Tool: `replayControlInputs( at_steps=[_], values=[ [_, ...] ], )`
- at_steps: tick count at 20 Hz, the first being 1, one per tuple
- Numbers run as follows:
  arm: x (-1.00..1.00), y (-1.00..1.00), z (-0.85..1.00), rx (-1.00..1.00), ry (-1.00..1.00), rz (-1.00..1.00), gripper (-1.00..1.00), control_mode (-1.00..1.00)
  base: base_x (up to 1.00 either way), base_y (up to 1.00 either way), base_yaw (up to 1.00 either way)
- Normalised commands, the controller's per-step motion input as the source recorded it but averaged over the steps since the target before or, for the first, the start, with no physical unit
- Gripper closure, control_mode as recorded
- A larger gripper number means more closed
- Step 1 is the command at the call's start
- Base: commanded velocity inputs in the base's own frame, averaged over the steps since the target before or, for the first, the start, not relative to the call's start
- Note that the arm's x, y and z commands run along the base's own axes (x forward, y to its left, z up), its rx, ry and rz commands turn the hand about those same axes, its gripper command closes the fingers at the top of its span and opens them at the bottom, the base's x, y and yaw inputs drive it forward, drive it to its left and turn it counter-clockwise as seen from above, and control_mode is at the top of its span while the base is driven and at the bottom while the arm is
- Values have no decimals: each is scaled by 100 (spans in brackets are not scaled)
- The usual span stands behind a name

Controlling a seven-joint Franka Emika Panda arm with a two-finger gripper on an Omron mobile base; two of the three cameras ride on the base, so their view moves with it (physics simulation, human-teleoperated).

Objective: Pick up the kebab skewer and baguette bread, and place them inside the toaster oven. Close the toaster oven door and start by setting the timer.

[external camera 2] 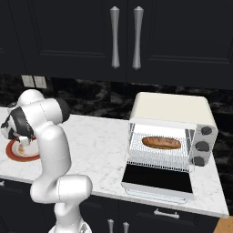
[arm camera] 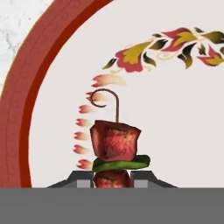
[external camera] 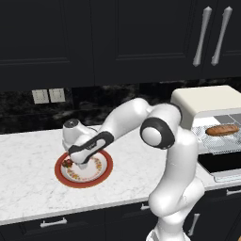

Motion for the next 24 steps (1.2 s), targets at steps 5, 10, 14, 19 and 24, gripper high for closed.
replayControlInputs(
  at_steps=[5, 10, 14, 19, 24],
  values=[
    [-3, -21, 45, 2, 1, 0, 100, -100, 0, 0, 0],
    [0, -44, 58, 4, 2, -8, 100, -100, 0, 0, 0],
    [0, -80, 26, 1, 1, -5, 100, -100, 0, 0, 0],
    [-8, -93, 10, 0, 0, -1, 100, -100, 0, 0, 0],
    [-33, -100, 16, 0, 0, 0, 100, -100, 0, 0, 0]
  ],
)
